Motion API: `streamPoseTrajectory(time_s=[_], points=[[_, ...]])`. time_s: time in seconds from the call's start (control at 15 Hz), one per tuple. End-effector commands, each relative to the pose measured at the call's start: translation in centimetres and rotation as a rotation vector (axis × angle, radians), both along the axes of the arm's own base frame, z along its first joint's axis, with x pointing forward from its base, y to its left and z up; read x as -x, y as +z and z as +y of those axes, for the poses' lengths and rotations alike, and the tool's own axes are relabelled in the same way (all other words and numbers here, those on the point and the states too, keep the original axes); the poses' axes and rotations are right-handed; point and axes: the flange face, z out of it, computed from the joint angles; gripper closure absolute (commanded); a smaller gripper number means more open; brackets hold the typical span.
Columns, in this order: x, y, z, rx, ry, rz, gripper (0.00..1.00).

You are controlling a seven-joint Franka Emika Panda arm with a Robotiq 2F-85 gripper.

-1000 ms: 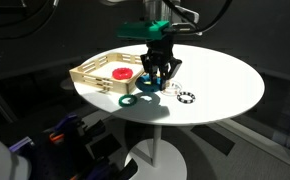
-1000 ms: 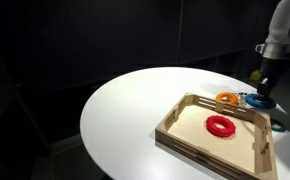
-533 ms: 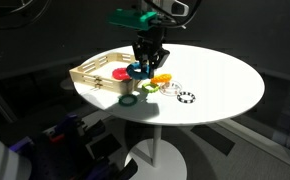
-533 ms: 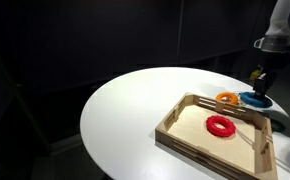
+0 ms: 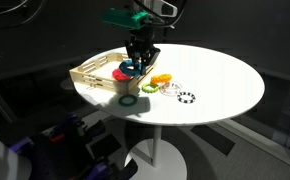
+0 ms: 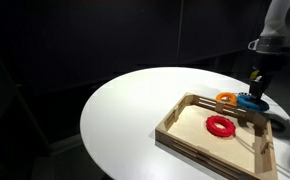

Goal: Put the blue ring in the box

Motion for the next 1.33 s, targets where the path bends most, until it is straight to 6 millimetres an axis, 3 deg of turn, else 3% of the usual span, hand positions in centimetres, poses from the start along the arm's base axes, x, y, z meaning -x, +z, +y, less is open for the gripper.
streamPoseTrajectory(time_s=[0.0,0.6,1.0,1.07,1.13,1.27], points=[[-0.6,0.3,1.8,-0.014,0.042,0.007,0.90],[-1.5,-0.4,7.3,0.030,0.151,0.002,0.90],[-2.0,-1.4,9.2,0.113,0.200,-0.025,0.89],[-2.1,-1.5,9.3,0.123,0.204,-0.027,0.83],[-2.1,-1.6,9.4,0.131,0.206,-0.027,0.45],[-2.1,-1.8,9.3,0.139,0.205,-0.022,0.34]])
